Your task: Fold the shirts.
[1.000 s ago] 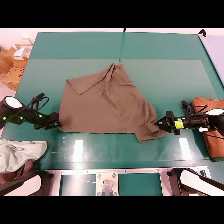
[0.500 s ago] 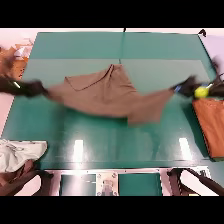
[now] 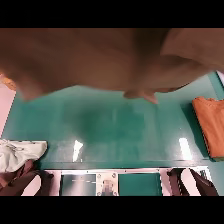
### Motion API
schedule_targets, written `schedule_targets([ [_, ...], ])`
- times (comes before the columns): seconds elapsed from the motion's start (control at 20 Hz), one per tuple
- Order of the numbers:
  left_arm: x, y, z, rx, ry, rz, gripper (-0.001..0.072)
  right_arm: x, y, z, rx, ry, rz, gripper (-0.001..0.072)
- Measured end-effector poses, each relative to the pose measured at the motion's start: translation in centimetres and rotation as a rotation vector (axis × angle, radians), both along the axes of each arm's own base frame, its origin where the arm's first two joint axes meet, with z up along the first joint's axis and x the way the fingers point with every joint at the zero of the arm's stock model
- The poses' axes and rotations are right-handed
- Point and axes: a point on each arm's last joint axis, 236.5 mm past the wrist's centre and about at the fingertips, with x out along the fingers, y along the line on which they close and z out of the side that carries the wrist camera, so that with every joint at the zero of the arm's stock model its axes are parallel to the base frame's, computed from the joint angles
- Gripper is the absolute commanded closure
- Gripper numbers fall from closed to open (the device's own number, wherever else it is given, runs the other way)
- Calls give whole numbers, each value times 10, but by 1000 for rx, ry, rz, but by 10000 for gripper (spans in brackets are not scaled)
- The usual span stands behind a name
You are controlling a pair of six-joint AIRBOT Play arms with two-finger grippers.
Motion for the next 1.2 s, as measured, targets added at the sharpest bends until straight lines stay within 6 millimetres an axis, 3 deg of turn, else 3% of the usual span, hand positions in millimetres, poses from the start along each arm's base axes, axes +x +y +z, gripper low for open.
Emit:
schedule_targets([
  [0.05,-14,1,13,5,-47,19,685,-18,2,16,-25,-57,-50,689],
  [0.15,-25,9,19,11,-71,63,685,-41,2,32,-49,-120,-128,688],
  [0.25,-19,16,10,9,-42,93,685,-43,-7,29,-48,-108,-179,688],
  [0.4,21,26,-36,-14,112,96,685,-18,-26,4,10,-31,-175,688],
  [0.5,59,27,-85,-49,254,65,684,19,-45,-33,69,74,-133,688],
  [0.6,101,19,-143,-97,405,-8,684,62,-64,-82,148,182,-73,688],
  [0.7,143,10,-210,-163,557,-86,684,109,-84,-146,231,300,-28,688],
  [0.8,180,4,-287,-251,717,-145,684,157,-101,-225,309,432,-4,688],
  [1.0,236,-1,-437,-403,992,-165,685,238,-109,-383,430,682,19,688],
  [1.15,265,-11,-513,-490,1082,-150,684,286,-110,-472,510,810,29,688],
  [1.2,274,-14,-529,-521,1084,-141,684,299,-111,-488,533,826,33,688],
])
